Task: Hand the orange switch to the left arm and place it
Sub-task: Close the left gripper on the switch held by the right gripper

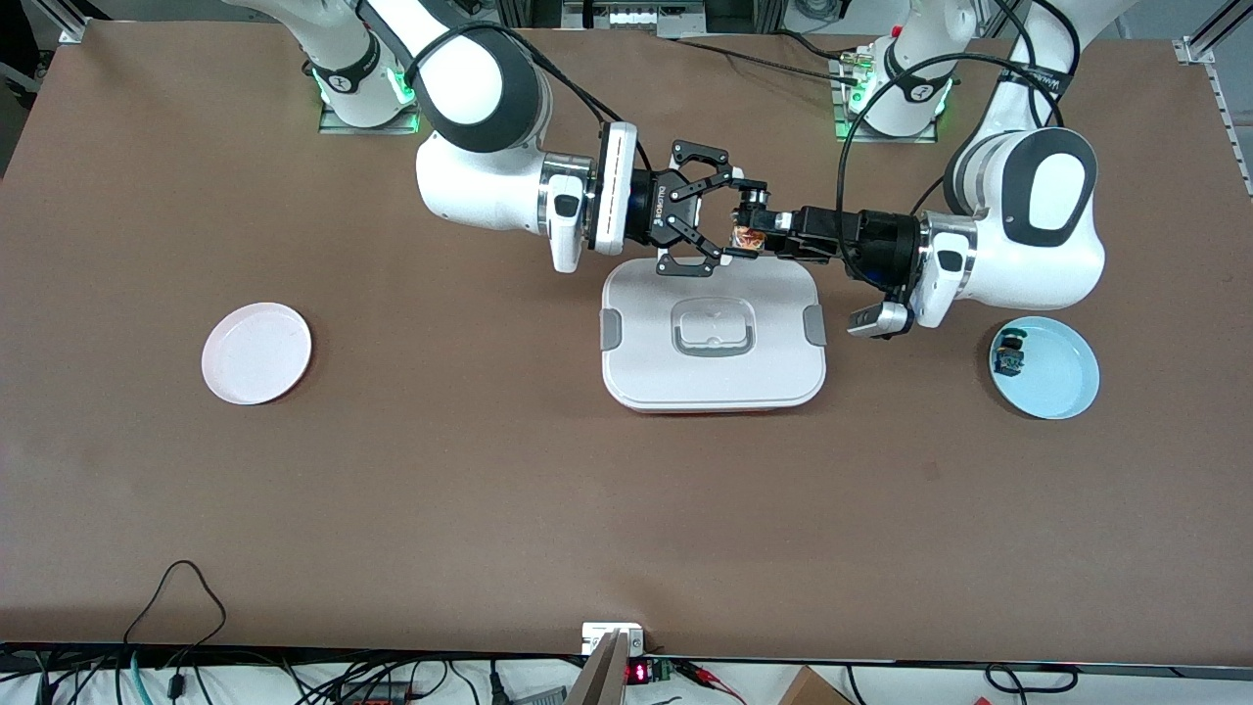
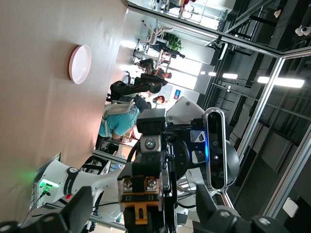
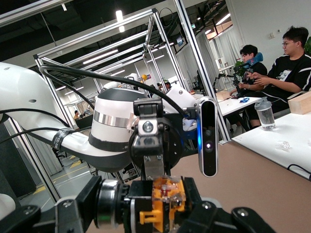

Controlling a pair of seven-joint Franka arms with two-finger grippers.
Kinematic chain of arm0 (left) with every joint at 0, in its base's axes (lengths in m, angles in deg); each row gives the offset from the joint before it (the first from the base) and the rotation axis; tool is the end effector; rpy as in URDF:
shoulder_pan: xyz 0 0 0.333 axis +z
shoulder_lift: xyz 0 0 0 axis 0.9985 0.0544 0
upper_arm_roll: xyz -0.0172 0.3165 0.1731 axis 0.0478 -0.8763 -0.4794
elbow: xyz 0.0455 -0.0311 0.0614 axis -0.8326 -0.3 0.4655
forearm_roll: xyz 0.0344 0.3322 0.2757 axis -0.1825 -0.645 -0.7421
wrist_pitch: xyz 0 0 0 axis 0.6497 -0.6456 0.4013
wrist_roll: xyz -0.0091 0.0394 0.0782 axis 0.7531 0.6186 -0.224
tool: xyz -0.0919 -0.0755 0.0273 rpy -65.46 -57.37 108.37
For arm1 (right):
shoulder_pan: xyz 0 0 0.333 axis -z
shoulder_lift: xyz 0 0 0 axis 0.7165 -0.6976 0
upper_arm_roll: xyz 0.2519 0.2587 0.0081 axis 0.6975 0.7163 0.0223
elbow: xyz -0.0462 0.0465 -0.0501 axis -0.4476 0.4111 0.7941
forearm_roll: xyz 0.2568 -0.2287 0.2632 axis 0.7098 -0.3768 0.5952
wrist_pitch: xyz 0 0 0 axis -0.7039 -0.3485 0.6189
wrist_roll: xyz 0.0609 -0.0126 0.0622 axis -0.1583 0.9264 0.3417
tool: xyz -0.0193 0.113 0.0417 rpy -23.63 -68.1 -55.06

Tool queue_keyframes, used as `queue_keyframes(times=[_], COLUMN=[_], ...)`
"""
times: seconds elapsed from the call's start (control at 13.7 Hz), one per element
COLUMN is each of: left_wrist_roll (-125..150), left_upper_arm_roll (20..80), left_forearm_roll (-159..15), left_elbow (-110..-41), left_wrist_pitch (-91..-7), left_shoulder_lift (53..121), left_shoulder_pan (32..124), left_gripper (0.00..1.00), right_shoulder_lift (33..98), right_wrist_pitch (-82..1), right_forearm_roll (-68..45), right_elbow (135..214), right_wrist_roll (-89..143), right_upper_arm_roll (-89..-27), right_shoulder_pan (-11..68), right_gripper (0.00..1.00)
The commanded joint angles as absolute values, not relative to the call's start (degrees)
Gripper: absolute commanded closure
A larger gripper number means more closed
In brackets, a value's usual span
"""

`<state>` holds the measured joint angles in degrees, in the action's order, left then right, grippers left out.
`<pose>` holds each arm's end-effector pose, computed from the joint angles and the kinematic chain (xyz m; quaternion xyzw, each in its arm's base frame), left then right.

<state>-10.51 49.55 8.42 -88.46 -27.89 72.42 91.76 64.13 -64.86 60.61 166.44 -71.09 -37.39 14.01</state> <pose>0.5945 -0.2372 0.4589 0.7094 0.0573 -0.1490 0.6865 0.5499 0.5553 0.4747 -0.6205 -0.3760 -0.4174 0.5472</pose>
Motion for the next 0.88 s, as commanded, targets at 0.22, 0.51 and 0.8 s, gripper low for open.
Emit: queue_keyframes(times=[0.22, 0.51, 0.8], left_wrist_roll=[-11.15, -11.15, -11.24], left_upper_arm_roll=[49.7, 49.7, 49.61], left_forearm_roll=[10.11, 10.02, 9.58], left_elbow=[-90.25, -90.16, -90.07], left_wrist_pitch=[-28.67, -28.67, -28.59], left_shoulder_lift=[70.67, 70.5, 70.5], left_shoulder_pan=[91.71, 91.89, 92.07], left_gripper=[0.69, 0.89, 0.89], right_shoulder_lift=[63.23, 63.23, 63.23], right_wrist_pitch=[-65.67, -65.93, -65.75], right_forearm_roll=[64.48, 64.75, 64.92], right_elbow=[164.8, 164.89, 164.89], right_wrist_roll=[-72.91, -73.18, -73.09], right_upper_arm_roll=[-37.74, -37.74, -37.74], right_shoulder_pan=[12.46, 12.45, 13.15], right_gripper=[0.96, 0.9, 0.01])
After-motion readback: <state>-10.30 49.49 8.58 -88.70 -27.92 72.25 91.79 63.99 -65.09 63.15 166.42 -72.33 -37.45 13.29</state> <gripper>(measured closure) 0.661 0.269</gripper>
